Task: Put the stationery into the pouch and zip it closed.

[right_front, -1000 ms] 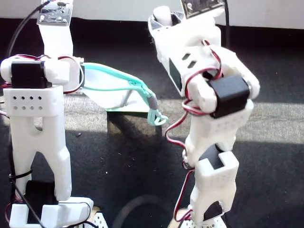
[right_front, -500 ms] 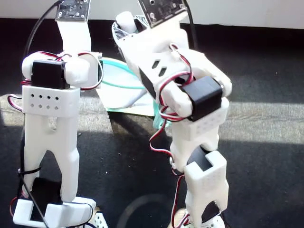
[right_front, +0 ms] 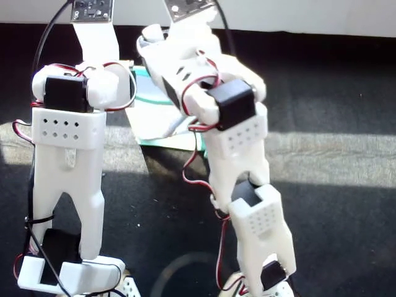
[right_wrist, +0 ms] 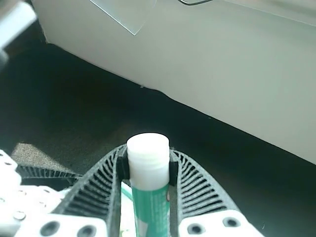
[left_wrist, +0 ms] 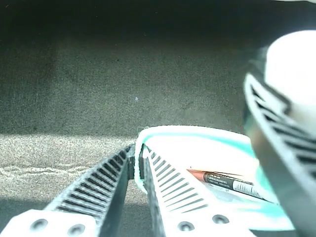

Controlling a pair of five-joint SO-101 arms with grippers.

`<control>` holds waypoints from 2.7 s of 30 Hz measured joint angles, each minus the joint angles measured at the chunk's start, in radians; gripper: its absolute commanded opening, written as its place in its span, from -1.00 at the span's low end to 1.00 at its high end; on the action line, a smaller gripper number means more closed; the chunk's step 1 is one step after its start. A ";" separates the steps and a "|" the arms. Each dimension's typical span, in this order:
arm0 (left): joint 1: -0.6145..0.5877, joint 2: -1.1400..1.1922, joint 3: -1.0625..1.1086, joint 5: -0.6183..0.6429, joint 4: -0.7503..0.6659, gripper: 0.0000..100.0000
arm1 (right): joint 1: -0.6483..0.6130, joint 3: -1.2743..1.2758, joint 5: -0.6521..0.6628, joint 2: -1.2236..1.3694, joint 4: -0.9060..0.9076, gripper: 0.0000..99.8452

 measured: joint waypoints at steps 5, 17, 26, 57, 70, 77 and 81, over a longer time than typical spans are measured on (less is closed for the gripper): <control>-0.002 0.026 -0.003 0.000 0.000 -0.98 | -0.002 0.000 -0.003 0.072 -0.064 -0.99; -0.031 0.262 -0.368 0.000 0.097 -0.98 | 0.081 -0.018 -0.005 0.238 -0.101 -0.99; -0.031 0.330 -0.433 0.000 0.124 -0.98 | 0.089 -0.020 -0.005 0.230 0.018 -0.55; -0.038 0.330 -0.439 0.000 0.147 -0.98 | 0.190 -0.009 0.097 0.210 0.213 -0.97; -0.037 0.330 -0.439 0.000 0.150 -0.98 | 0.434 0.006 0.106 0.190 0.213 -0.97; -0.055 0.330 -0.439 0.011 0.143 -0.98 | 0.516 0.009 0.106 0.161 0.216 -0.97; -0.054 0.338 -0.439 0.026 0.095 -0.98 | 0.494 0.115 0.106 0.014 0.216 -0.97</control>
